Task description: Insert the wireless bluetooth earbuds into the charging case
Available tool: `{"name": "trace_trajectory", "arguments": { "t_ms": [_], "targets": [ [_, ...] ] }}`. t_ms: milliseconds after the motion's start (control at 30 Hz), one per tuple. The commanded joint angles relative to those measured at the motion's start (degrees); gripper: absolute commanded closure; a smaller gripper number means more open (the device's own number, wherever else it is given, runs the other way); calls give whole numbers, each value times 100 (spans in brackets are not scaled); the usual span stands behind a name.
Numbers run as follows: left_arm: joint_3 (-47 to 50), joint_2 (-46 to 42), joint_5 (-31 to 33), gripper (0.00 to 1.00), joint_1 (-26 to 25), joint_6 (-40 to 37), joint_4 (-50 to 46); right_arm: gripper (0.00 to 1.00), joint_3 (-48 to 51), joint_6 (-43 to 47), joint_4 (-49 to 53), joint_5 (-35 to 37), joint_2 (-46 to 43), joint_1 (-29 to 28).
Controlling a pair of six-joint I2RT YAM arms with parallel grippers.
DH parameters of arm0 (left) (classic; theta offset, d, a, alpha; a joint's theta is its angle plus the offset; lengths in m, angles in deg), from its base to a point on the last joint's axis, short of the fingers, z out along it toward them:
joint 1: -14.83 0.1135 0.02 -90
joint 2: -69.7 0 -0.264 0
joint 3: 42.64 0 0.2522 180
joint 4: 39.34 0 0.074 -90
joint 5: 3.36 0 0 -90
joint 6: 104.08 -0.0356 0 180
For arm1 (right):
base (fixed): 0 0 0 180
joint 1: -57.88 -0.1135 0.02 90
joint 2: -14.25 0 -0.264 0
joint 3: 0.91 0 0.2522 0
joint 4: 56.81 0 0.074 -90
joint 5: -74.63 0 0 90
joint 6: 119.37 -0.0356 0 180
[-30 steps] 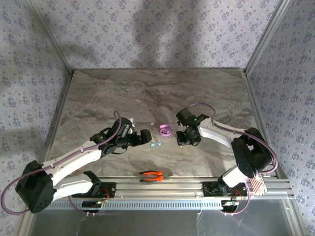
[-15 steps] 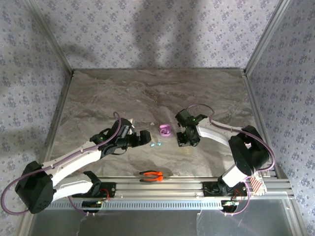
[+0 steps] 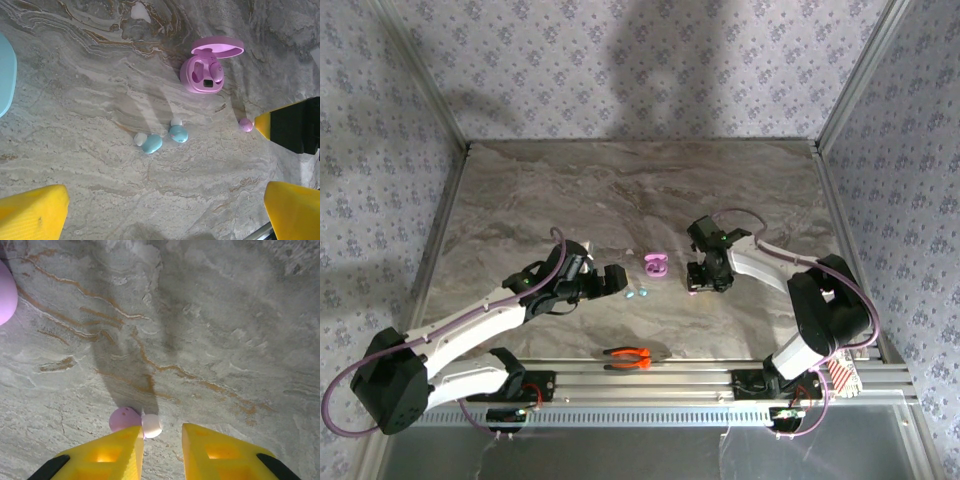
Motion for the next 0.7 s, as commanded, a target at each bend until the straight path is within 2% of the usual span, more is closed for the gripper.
{"name": "trace_trajectory", "arguments": {
  "t_ms": [0,167,433,667],
  "targets": [
    [45,-78,-76,0,10,37,104,72,-13,5,97,-56,-98,54],
    [53,-137,-54,0,10,63,84,69,-82,102,184,167,-343,-130],
    [345,-713,259,0,-50,210,60,62,-660,324,817,1638,-311,-1242],
    [528,-827,265,0,101,248,-92,62,-1236,585,1536,2793,338,-2001]
  ]
}}
